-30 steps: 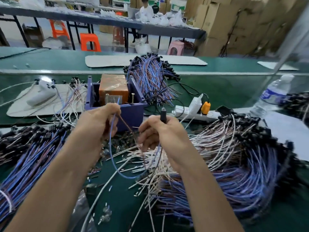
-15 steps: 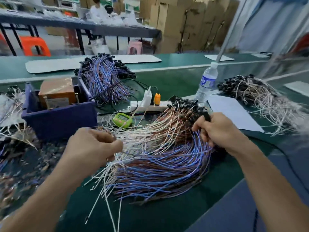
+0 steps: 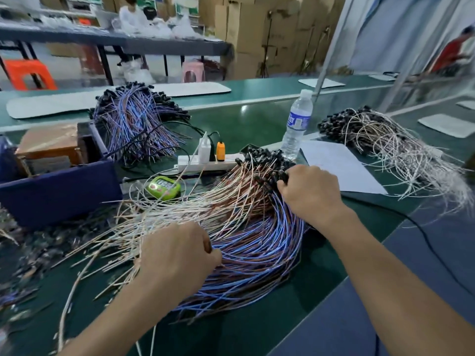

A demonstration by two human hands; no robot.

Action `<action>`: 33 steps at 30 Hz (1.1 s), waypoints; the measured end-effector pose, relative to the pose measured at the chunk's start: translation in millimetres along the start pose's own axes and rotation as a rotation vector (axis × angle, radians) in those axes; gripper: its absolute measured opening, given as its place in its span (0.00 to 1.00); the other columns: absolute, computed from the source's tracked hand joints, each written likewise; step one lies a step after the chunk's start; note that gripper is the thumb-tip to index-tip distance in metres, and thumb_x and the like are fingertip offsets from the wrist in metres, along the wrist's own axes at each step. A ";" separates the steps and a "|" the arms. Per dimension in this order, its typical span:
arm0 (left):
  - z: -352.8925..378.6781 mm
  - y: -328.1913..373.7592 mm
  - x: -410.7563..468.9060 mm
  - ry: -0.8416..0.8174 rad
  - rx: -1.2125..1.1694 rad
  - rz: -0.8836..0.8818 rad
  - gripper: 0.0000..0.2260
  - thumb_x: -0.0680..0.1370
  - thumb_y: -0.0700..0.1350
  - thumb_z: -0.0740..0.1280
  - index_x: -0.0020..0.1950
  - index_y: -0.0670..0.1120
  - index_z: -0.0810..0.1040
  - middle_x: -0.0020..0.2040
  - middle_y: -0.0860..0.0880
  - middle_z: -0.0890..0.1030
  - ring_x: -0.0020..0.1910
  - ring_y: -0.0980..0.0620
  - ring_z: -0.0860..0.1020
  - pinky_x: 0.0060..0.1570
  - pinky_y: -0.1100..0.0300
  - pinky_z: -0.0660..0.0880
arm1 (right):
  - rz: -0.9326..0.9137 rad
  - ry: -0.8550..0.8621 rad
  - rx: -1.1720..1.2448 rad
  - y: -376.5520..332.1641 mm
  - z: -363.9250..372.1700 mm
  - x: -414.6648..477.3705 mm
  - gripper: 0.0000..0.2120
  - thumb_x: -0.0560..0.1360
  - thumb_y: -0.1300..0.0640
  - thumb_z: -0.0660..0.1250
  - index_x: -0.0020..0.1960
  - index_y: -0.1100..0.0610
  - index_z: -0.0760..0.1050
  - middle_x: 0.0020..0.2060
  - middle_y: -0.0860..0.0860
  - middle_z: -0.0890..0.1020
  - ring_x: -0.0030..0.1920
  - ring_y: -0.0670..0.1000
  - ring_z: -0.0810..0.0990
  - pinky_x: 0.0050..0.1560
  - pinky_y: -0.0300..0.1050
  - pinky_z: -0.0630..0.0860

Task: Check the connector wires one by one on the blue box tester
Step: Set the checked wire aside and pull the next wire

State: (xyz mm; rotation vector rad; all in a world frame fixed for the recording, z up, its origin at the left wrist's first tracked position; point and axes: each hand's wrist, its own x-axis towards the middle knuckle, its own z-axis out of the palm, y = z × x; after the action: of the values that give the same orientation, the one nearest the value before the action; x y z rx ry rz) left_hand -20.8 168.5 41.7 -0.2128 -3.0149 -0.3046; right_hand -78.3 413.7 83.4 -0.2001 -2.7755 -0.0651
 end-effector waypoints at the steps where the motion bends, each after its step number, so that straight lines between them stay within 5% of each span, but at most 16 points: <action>1: 2.1 -0.1 0.1 0.001 0.001 0.001 0.19 0.73 0.65 0.70 0.33 0.52 0.82 0.26 0.54 0.79 0.28 0.54 0.78 0.31 0.63 0.75 | -0.021 0.059 -0.021 -2.0 1.7 0.9 0.16 0.79 0.42 0.64 0.44 0.54 0.76 0.41 0.55 0.83 0.44 0.60 0.82 0.40 0.48 0.68; 8: 5.0 -6.8 -4.3 0.044 0.055 -0.049 0.31 0.74 0.73 0.64 0.28 0.46 0.77 0.21 0.53 0.74 0.23 0.54 0.74 0.27 0.62 0.64 | -0.088 0.241 0.107 -10.1 21.3 -4.2 0.16 0.73 0.40 0.75 0.54 0.49 0.82 0.34 0.52 0.85 0.37 0.58 0.83 0.41 0.47 0.72; 13: -2.4 -18.4 -6.4 0.126 0.016 -0.073 0.32 0.74 0.71 0.66 0.25 0.45 0.72 0.18 0.53 0.70 0.21 0.54 0.72 0.27 0.63 0.62 | -0.122 0.428 0.231 -17.1 25.7 -17.6 0.19 0.65 0.46 0.82 0.52 0.51 0.83 0.24 0.49 0.78 0.26 0.51 0.73 0.37 0.41 0.68; 23: -5.5 -49.1 -30.4 0.203 0.084 -0.089 0.28 0.76 0.64 0.67 0.25 0.46 0.69 0.21 0.54 0.69 0.23 0.57 0.67 0.27 0.64 0.54 | -0.167 0.275 0.520 -107.7 29.4 -50.6 0.10 0.74 0.56 0.76 0.55 0.51 0.85 0.30 0.48 0.84 0.31 0.53 0.80 0.43 0.45 0.77; 29: -15.8 -93.9 -32.3 0.246 0.020 -0.293 0.24 0.76 0.64 0.63 0.26 0.51 0.73 0.26 0.52 0.74 0.31 0.45 0.74 0.29 0.58 0.57 | -0.289 0.122 0.765 -196.2 24.9 -66.1 0.05 0.75 0.54 0.73 0.50 0.48 0.85 0.30 0.45 0.80 0.30 0.47 0.73 0.35 0.41 0.71; 33: -24.7 -136.9 -38.0 0.272 -0.056 -0.474 0.22 0.76 0.61 0.65 0.26 0.51 0.73 0.26 0.51 0.71 0.34 0.43 0.72 0.31 0.56 0.59 | -0.376 0.038 0.893 -258.5 16.8 -75.7 0.03 0.75 0.55 0.71 0.47 0.49 0.84 0.33 0.45 0.83 0.35 0.49 0.80 0.39 0.45 0.77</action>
State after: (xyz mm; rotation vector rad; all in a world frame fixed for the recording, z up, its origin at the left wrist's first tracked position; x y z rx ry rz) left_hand -1.6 25.8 35.1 0.5047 -2.7478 -0.4152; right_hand -52.0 149.3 35.8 0.5356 -2.4788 1.0252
